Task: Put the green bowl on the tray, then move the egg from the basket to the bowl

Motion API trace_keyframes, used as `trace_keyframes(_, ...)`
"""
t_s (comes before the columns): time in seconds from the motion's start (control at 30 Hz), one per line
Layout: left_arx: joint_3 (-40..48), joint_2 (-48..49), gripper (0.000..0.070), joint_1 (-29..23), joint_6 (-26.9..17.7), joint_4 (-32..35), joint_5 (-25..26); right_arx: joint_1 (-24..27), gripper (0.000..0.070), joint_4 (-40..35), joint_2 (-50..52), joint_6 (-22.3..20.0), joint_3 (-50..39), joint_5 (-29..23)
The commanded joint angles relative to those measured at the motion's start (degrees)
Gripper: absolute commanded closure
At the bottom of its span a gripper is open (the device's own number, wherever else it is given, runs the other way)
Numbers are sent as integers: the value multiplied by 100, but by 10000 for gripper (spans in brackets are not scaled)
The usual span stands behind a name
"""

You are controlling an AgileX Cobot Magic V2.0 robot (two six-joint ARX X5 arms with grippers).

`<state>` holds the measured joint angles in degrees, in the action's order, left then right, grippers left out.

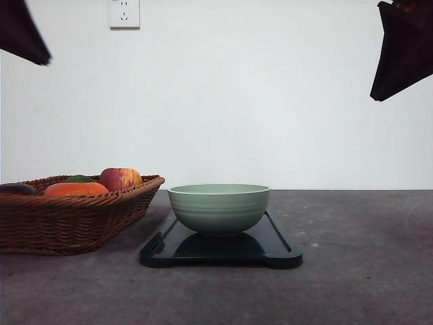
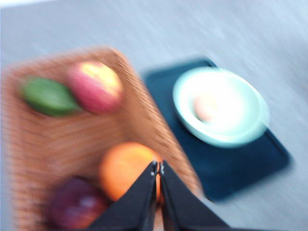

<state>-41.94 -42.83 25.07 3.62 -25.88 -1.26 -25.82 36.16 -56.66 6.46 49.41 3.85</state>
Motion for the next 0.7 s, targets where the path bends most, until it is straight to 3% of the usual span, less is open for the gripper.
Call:
trace_keyframes(0.0,199,166,700,-200,-165,219,-9,-28,684,-60,-27,59,20,0)
trace_keyframes(0.4,2664,2562,700,-1566,-315,1447,-17,-28,684,-59,-26,59,20,1)
trace_keyframes(0.67,3751,3919,700,-2118,-365,1523,-40,-28,684,-59,-26,59,20,1)
